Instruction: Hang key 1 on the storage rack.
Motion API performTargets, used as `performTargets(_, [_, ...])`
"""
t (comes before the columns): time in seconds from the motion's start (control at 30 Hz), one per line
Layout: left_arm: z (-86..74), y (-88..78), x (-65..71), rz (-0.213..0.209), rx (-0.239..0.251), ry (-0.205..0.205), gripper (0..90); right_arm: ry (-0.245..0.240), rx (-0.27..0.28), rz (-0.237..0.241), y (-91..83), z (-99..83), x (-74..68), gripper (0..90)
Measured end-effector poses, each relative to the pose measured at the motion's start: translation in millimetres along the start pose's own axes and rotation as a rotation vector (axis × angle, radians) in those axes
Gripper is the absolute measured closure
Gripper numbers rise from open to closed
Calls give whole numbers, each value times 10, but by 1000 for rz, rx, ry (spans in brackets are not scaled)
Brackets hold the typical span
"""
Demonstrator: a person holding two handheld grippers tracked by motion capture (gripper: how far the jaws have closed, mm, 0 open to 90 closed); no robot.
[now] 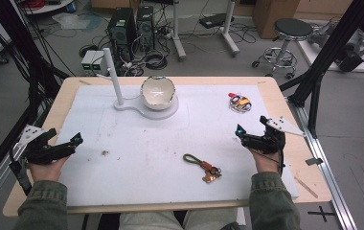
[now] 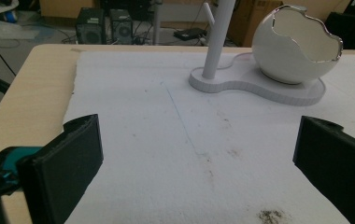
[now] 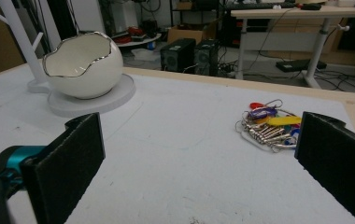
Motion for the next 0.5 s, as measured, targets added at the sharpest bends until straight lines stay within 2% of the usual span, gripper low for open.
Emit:
performTargets(0.3, [-14,15,5,-1,-15,6,20,13,-9,19,7,-5,-10,7])
performTargets(0.5, [-24,22,-11,9,-23,3,20,-1,-25,50,39,1,-54,7])
Point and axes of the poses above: each handheld gripper's, and its own axes: y roughly forward along the jaws, z roughly out of its top, x roughly to its right, the point moved 4 cm from there along y, roughly forward along the jaws, and after that the axes turned 15 degrees about -y, right-handed, at the moved point
